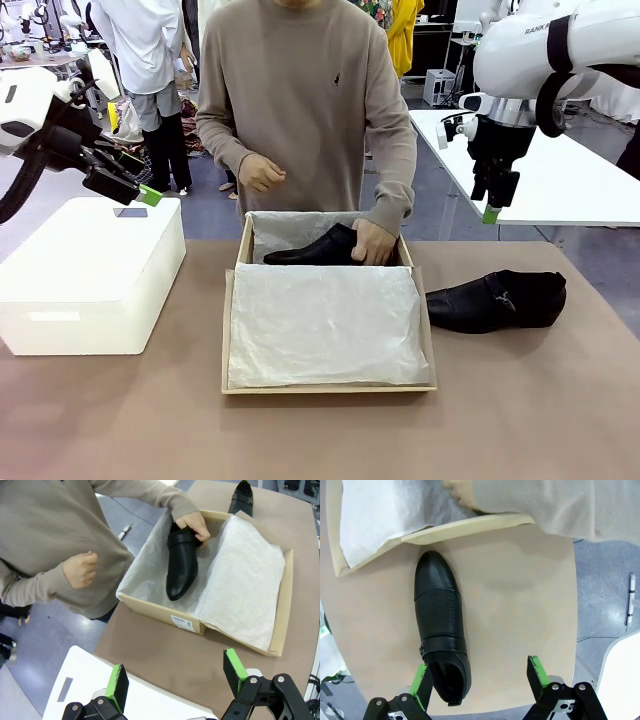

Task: Pack the shoes into the box.
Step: Place the other shoe of the Shoes into the Shoes Box.

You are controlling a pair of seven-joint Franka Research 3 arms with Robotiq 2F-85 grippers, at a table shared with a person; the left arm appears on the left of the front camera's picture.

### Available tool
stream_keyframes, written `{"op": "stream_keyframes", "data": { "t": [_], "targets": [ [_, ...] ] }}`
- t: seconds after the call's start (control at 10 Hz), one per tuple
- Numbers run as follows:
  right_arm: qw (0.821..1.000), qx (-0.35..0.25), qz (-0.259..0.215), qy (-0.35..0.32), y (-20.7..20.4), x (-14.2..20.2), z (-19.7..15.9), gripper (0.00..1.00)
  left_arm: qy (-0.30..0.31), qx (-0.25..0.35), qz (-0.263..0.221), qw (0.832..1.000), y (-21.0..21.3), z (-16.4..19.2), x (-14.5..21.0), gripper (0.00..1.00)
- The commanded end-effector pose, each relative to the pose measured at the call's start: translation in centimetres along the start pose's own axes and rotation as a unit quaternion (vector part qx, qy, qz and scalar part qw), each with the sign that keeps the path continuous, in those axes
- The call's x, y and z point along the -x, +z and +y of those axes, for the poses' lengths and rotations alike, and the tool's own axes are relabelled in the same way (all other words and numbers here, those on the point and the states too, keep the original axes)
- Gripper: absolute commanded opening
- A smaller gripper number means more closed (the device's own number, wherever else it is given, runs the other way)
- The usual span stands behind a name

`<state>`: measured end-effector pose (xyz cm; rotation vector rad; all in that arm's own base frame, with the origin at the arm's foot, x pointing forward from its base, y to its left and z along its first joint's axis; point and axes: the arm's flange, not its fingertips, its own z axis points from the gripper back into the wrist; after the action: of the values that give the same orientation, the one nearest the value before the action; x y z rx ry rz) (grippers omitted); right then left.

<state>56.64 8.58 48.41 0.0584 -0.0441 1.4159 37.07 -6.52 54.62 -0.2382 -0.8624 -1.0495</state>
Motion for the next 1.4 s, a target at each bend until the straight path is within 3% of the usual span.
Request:
{"op": "stream_keyframes", "data": {
  "t": [0.0, 0.4, 0.7, 1.1, 1.3],
  "targets": [
    [1.0, -0.004, -0.002, -0.003, -0.7, 2.5, 0.2, 1.0, -0.005, 0.006, -0.007, 1.0, 0.0, 0.2, 0.2, 1.0],
    [0.999, -0.003, -0.006, -0.032, -1.9, 8.0, 0.6, 1.0, -0.005, 0.006, -0.007, 1.0, 0.0, 0.2, 0.2, 1.0],
    [1.0, 0.009, -0.011, -0.008, -3.8, 10.4, 1.0, 1.0, -0.005, 0.006, -0.007, 1.0, 0.0, 0.2, 0.2, 1.0],
    [1.0, 0.01, -0.024, -0.012, -5.6, 11.2, 1.7, 1.0, -0.005, 0.006, -0.007, 1.0, 0.0, 0.2, 0.2, 1.0],
    [1.0, -0.002, -0.006, -0.017, -5.6, 10.6, 0.9, 1.0, -0.005, 0.006, -0.007, 1.0, 0.0, 0.2, 0.2, 1.0]
  ]
}}
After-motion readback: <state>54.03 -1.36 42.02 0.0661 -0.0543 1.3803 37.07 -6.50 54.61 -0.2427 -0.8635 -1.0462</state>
